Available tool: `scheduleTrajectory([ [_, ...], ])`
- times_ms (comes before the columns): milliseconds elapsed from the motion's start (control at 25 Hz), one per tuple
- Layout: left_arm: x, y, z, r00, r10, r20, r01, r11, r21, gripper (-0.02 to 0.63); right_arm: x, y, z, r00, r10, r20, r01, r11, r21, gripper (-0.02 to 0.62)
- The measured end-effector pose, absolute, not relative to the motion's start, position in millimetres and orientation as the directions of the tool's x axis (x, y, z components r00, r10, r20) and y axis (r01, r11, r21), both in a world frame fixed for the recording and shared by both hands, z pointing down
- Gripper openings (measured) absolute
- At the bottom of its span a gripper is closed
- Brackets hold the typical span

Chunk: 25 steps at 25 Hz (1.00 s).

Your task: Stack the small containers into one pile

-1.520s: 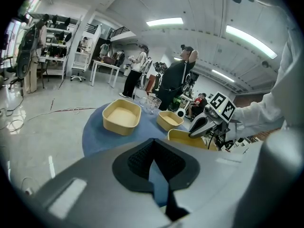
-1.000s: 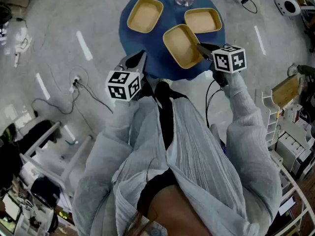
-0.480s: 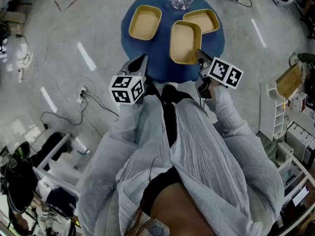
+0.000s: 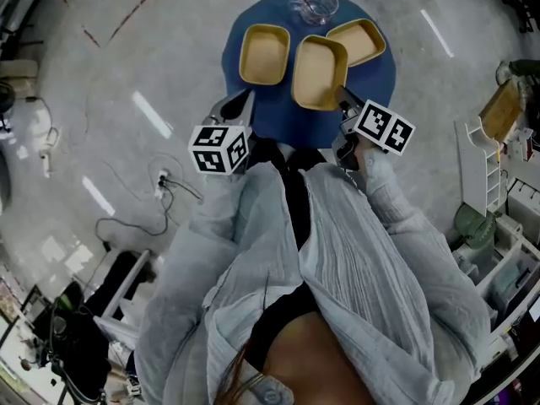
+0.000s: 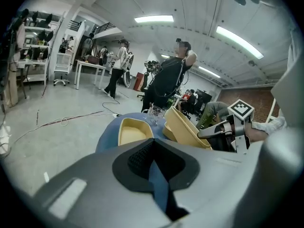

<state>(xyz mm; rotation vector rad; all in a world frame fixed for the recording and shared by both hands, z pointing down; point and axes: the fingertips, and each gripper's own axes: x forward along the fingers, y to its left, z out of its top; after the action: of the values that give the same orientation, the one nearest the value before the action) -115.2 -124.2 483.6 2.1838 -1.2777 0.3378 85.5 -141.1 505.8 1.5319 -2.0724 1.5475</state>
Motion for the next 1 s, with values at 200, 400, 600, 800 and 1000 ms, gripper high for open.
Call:
scheduleTrajectory([
  [200, -137.4, -145.0, 482.2, 0.537, -0.692, 0.482, -0.842, -0.404, 0.358, 0.014, 51.1, -158.0, 504.9, -0.463, -0.639, 0.614, -0.767, -0.058, -0.639, 0.018],
  [400, -163.0, -157.2, 486.5, 0.549, -0.677, 0.490, -0.834, -0.412, 0.366, 0.014, 19.9, -174.0, 507.5, -0.451, -0.645, 0.617, -0.769, -0.069, -0.635, 0.018],
  [600, -182.9, -166.0, 494.6, 0.559, -0.661, 0.501, -0.828, -0.416, 0.375, 0.014, -3.8, -186.4, 514.1, -0.439, -0.646, 0.625, -0.775, -0.080, -0.627, 0.018],
  [800, -196.1, -174.0, 503.6, 0.577, -0.630, 0.519, -0.816, -0.436, 0.378, 0.014, -19.4, -195.2, 524.0, -0.420, -0.639, 0.644, -0.786, -0.098, -0.610, 0.018],
  [1000, -203.5, -180.2, 511.0, 0.594, -0.610, 0.524, -0.804, -0.451, 0.386, 0.014, -25.4, -200.3, 538.9, -0.390, -0.630, 0.672, -0.805, -0.121, -0.581, 0.018],
])
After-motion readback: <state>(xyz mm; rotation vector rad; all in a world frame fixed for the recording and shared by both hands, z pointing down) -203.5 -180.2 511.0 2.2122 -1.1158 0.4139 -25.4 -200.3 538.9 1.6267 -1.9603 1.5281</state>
